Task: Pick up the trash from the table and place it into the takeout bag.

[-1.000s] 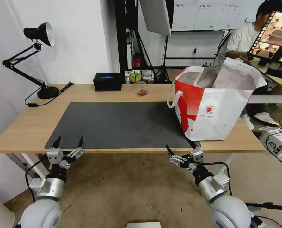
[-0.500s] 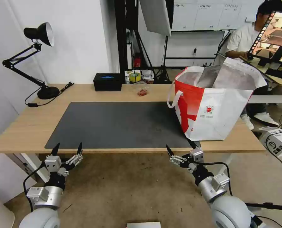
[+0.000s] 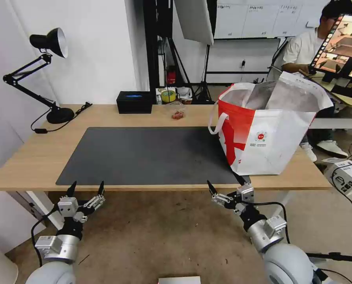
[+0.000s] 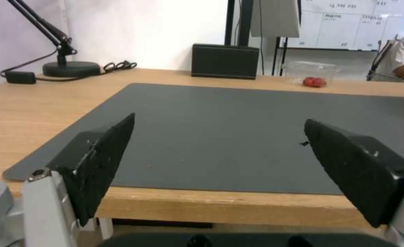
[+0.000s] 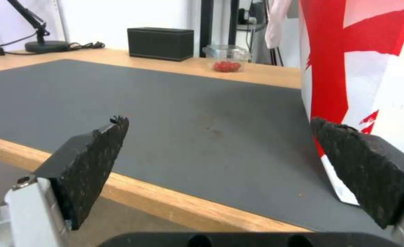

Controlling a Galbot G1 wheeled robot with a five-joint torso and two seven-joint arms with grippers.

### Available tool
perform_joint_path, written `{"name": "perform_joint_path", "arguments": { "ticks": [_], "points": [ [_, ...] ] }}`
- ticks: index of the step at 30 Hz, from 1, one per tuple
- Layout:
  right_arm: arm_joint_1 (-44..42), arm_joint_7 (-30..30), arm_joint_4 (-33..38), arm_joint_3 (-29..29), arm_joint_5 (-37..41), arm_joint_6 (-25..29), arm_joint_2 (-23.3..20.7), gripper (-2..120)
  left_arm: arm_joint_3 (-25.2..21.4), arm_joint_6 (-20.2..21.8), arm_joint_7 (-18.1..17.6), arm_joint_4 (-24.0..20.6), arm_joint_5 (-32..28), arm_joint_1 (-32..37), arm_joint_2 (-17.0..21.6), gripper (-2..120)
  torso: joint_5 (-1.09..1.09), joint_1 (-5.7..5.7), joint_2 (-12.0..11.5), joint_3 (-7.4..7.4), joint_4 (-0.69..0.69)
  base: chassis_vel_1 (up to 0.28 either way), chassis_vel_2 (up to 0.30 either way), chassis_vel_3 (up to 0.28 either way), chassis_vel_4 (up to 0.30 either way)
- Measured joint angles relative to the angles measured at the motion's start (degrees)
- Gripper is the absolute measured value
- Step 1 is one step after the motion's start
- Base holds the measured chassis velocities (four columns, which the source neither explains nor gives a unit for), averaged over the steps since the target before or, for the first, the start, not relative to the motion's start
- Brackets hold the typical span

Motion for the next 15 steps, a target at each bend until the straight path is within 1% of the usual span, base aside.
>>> {"name": "perform_joint_path", "arguments": {
  "ticks": [15],
  "points": [
    [0.0,0.0,0.0,0.0,0.0,0.0,0.0,100,0.0,0.1,0.0,0.0,-0.1,-0.1,0.1,100,0.0,0.0,0.0,0.0,0.0,0.0,0.0,0.0,0.0]
  ]
}}
